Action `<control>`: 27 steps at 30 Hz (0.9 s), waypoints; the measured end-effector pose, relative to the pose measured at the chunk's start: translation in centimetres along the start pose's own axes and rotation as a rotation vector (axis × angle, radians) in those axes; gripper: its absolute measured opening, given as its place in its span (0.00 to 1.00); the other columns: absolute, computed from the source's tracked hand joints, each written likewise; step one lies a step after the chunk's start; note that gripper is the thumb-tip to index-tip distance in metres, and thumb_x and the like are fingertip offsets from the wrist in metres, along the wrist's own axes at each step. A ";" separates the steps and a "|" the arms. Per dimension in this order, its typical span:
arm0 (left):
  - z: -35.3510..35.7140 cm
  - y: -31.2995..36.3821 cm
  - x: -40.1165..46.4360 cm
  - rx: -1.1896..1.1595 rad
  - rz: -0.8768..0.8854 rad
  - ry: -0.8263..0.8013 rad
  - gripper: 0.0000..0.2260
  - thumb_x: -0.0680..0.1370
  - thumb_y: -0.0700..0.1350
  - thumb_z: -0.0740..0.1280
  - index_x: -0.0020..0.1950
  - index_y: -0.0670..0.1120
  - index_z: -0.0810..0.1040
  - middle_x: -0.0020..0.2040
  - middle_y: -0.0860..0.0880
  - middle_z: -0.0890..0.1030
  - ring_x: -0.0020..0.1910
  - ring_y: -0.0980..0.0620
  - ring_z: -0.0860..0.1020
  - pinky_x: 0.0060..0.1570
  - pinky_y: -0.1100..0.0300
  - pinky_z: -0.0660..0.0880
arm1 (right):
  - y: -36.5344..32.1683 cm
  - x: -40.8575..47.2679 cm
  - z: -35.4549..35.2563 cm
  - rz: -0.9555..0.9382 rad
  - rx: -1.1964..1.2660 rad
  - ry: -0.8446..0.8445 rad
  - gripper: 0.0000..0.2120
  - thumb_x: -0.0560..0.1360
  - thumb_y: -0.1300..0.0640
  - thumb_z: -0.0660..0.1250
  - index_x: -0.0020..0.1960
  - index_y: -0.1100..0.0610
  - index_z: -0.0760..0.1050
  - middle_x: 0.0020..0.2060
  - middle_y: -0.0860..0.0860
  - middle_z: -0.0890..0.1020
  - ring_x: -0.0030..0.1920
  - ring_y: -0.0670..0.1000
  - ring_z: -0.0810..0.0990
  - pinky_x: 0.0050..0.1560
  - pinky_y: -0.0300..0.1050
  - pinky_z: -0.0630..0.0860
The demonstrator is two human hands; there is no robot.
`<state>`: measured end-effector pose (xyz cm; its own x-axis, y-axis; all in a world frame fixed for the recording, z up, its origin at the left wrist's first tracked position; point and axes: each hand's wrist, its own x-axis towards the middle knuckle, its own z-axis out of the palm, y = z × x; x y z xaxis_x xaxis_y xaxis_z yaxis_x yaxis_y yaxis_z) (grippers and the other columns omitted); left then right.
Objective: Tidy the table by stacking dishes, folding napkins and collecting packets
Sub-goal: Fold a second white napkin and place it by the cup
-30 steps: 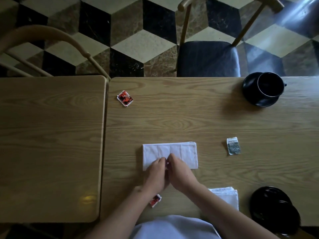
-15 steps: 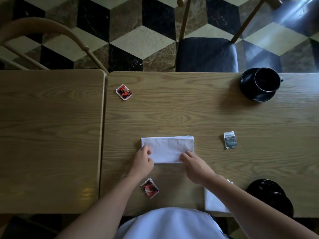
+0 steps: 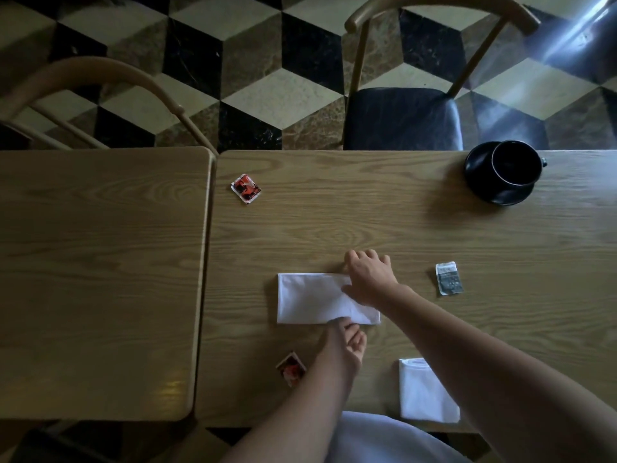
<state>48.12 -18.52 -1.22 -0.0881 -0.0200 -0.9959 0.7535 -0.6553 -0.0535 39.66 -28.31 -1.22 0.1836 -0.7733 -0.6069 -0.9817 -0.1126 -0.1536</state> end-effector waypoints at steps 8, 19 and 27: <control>1.3 0.4 -0.9 -0.236 0.111 -0.094 0.06 0.79 0.45 0.61 0.48 0.46 0.77 0.51 0.49 0.77 0.50 0.52 0.75 0.51 0.61 0.70 | -1.7 -2.4 -3.1 -0.346 0.082 0.193 0.06 0.75 0.52 0.68 0.51 0.51 0.76 0.53 0.50 0.80 0.58 0.56 0.75 0.54 0.52 0.71; -2.5 7.5 -1.6 0.302 0.373 -0.287 0.05 0.71 0.37 0.68 0.44 0.45 0.77 0.29 0.49 0.78 0.24 0.53 0.75 0.28 0.63 0.72 | -3.2 -7.1 4.5 0.368 1.585 0.182 0.08 0.76 0.58 0.72 0.46 0.62 0.76 0.39 0.55 0.81 0.39 0.52 0.77 0.40 0.48 0.73; -7.9 3.9 1.9 0.739 0.435 -0.055 0.10 0.76 0.36 0.68 0.56 0.34 0.80 0.49 0.35 0.84 0.48 0.36 0.83 0.52 0.44 0.79 | -2.3 -9.7 10.7 0.659 1.516 -0.133 0.05 0.72 0.59 0.70 0.42 0.58 0.74 0.34 0.54 0.73 0.33 0.52 0.72 0.33 0.42 0.69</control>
<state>56.02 -15.16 -3.89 0.0647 -0.4079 -0.9107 0.1116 -0.9039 0.4128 40.71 -13.85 -3.34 -0.1351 -0.3744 -0.9174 0.0360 0.9234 -0.3822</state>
